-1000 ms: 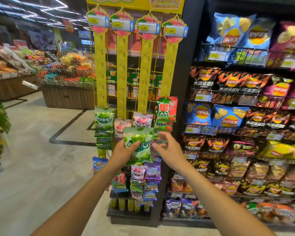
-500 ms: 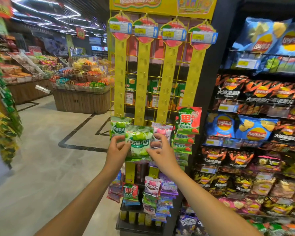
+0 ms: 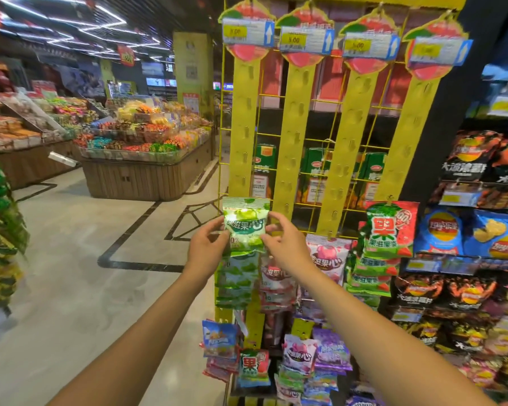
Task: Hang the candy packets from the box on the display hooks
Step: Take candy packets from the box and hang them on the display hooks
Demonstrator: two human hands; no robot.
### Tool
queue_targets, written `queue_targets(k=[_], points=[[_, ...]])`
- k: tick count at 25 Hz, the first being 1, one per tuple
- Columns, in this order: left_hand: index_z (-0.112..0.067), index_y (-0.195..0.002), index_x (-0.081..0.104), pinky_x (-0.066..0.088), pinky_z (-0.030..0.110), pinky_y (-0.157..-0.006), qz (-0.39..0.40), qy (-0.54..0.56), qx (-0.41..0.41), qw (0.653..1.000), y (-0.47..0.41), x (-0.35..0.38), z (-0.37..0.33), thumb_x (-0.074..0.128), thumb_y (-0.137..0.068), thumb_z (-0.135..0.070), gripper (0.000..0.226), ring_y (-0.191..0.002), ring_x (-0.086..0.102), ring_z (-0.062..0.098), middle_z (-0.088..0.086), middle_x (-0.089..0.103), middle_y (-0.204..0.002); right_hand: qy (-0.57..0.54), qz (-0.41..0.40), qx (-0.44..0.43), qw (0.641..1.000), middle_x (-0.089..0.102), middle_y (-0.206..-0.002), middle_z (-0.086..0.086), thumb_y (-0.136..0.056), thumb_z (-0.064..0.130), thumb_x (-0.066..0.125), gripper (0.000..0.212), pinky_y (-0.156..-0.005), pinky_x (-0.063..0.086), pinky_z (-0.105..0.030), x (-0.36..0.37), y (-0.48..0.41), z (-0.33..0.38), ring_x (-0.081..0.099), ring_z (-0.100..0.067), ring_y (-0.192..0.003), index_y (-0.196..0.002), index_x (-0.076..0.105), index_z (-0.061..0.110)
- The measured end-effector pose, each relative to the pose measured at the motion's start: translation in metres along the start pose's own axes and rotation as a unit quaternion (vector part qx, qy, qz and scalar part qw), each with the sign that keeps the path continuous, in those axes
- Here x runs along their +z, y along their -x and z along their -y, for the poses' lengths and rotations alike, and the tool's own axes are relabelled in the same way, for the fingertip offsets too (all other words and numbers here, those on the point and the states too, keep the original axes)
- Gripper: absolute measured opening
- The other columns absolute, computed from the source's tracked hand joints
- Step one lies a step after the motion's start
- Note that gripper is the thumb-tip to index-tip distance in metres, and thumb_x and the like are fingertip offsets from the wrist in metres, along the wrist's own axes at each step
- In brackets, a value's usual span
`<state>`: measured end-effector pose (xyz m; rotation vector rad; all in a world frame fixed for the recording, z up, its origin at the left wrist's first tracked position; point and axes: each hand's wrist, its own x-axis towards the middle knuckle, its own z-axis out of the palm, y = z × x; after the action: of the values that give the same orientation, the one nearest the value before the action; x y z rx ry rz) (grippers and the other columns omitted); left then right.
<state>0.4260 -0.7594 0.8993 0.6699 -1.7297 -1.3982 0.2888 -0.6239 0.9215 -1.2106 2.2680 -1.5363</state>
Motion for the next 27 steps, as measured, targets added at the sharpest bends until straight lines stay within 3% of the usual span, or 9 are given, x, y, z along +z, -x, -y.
queue_targets(k=[3, 6, 12, 16, 21, 24, 27], points=[[-0.028, -0.136, 0.064, 0.062, 0.049, -0.09, -0.007, 0.002, 0.015, 1.0, -0.027, -0.002, -0.003, 0.063, -0.1, -0.008, 0.041, -0.104, 0.071, 0.026, 0.006, 0.07, -0.118, 0.009, -0.023, 0.006, 1.0, 0.068, -0.106, 0.004, -0.1, 0.02, 0.065, 0.054, -0.055, 0.046, -0.017, 0.008, -0.022, 0.004, 0.058, -0.005, -0.064, -0.15, 0.047, 0.026], [-0.033, -0.131, 0.065, 0.06, 0.057, -0.088, -0.004, -0.007, 0.025, 1.0, -0.038, -0.006, 0.008, 0.066, -0.096, -0.012, 0.04, -0.104, 0.069, 0.033, 0.008, 0.068, -0.114, 0.003, -0.029, 0.023, 0.999, 0.069, -0.102, 0.004, -0.099, 0.018, 0.066, 0.054, -0.061, 0.05, -0.022, 0.018, -0.033, -0.002, 0.058, -0.003, -0.064, -0.15, 0.049, 0.025], [-0.035, -0.137, 0.06, 0.063, 0.054, -0.082, 0.017, -0.024, 0.003, 1.0, -0.032, -0.01, 0.037, 0.065, -0.1, -0.011, 0.045, -0.104, 0.069, 0.02, -0.006, 0.064, -0.111, 0.032, -0.026, 0.026, 0.999, 0.07, -0.101, 0.001, -0.101, 0.016, 0.063, 0.056, -0.052, 0.046, -0.017, 0.038, -0.022, -0.023, 0.055, 0.005, -0.055, -0.152, 0.044, 0.026], [-0.044, -0.133, 0.059, 0.064, 0.049, -0.08, 0.015, -0.043, 0.022, 0.999, -0.031, -0.013, 0.041, 0.066, -0.099, -0.012, 0.046, -0.104, 0.068, 0.015, -0.01, 0.063, -0.11, 0.049, -0.035, 0.014, 0.998, 0.067, -0.101, 0.006, -0.101, 0.017, 0.062, 0.056, -0.057, 0.049, -0.019, 0.042, -0.02, -0.023, 0.06, 0.001, -0.064, -0.154, 0.043, 0.023], [-0.038, -0.143, 0.054, 0.064, 0.044, -0.081, 0.013, -0.086, 0.051, 0.995, -0.023, -0.015, 0.043, 0.067, -0.099, -0.012, 0.053, -0.104, 0.065, 0.006, -0.017, 0.06, -0.115, 0.053, -0.032, 0.004, 0.998, 0.067, -0.104, 0.007, -0.099, 0.021, 0.066, 0.06, -0.072, 0.059, -0.027, 0.04, -0.011, -0.024, 0.069, -0.007, -0.081, -0.154, 0.043, 0.024], [-0.038, -0.15, 0.046, 0.058, 0.034, -0.091, 0.009, -0.168, 0.09, 0.982, -0.01, -0.016, 0.043, 0.071, -0.097, -0.021, 0.06, -0.117, 0.059, 0.008, -0.012, 0.055, -0.128, 0.051, -0.027, 0.0, 0.998, 0.066, -0.104, 0.01, -0.097, 0.024, 0.069, 0.059, -0.075, 0.061, -0.03, 0.031, -0.004, -0.025, 0.068, -0.004, -0.081, -0.151, 0.046, 0.025], [-0.033, -0.155, 0.041, 0.047, 0.039, -0.106, -0.007, -0.351, 0.181, 0.919, 0.007, -0.011, 0.043, 0.071, -0.097, -0.032, 0.066, -0.136, 0.045, 0.017, -0.003, 0.047, -0.147, 0.078, -0.025, -0.011, 0.997, 0.064, -0.114, 0.009, -0.096, 0.03, 0.07, 0.054, -0.082, 0.06, -0.035, 0.012, 0.01, -0.031, 0.066, -0.007, -0.091, -0.147, 0.05, 0.026]])
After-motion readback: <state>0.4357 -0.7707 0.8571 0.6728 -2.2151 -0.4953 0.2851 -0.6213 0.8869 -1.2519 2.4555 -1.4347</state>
